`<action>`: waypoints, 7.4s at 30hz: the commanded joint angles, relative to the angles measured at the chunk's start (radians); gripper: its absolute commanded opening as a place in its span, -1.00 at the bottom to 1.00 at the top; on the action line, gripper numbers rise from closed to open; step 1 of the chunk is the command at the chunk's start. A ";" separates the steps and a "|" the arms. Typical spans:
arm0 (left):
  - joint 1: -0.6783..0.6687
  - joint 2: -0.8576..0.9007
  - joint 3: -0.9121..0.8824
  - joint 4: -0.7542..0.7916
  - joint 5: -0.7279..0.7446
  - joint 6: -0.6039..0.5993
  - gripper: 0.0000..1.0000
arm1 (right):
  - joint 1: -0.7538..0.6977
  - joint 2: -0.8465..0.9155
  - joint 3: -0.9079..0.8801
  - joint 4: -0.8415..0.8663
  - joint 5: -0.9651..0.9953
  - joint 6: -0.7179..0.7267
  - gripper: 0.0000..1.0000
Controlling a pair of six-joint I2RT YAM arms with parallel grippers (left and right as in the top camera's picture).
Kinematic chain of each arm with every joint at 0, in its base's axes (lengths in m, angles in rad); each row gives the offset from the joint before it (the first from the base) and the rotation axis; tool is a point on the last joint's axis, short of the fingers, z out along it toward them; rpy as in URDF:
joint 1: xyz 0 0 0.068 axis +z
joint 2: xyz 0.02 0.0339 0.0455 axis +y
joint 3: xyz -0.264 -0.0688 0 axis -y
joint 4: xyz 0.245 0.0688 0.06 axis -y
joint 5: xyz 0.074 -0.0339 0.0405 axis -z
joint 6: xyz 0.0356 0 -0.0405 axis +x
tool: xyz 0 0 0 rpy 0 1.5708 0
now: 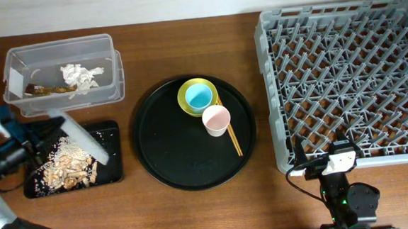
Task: Sort waste into correct bins and load items into the dishwasher rack
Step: 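Carry the empty plate back and set it on the round tray, then raise the left gripper away and move the right gripper toward the tray, then grasp the pink cup rim with the right gripper, then carry the pink cup right and place it upside down in the rack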
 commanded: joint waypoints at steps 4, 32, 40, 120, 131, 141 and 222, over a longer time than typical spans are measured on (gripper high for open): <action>-0.283 -0.008 0.003 -0.068 -0.054 0.126 -0.99 | 0.006 -0.006 -0.009 0.000 0.005 -0.006 0.97; -1.423 0.161 -0.008 0.389 -1.331 -0.504 -0.99 | 0.006 -0.006 -0.009 0.000 0.005 -0.006 0.97; -1.423 0.228 -0.007 0.397 -1.331 -0.503 0.08 | 0.006 -0.006 -0.009 0.000 0.005 -0.006 0.97; -0.589 0.061 0.457 0.138 -1.529 -0.653 0.98 | 0.738 1.805 1.887 -1.193 0.095 0.235 0.97; -0.589 0.061 0.457 0.138 -1.529 -0.653 0.98 | 0.750 2.108 1.886 -1.129 0.073 0.336 0.48; -0.589 0.061 0.457 0.138 -1.529 -0.653 0.98 | 0.773 2.127 1.880 -1.140 0.200 0.393 -0.35; -0.589 0.061 0.457 0.138 -1.529 -0.653 0.98 | -0.564 2.288 1.908 -1.177 -1.226 -0.191 -0.92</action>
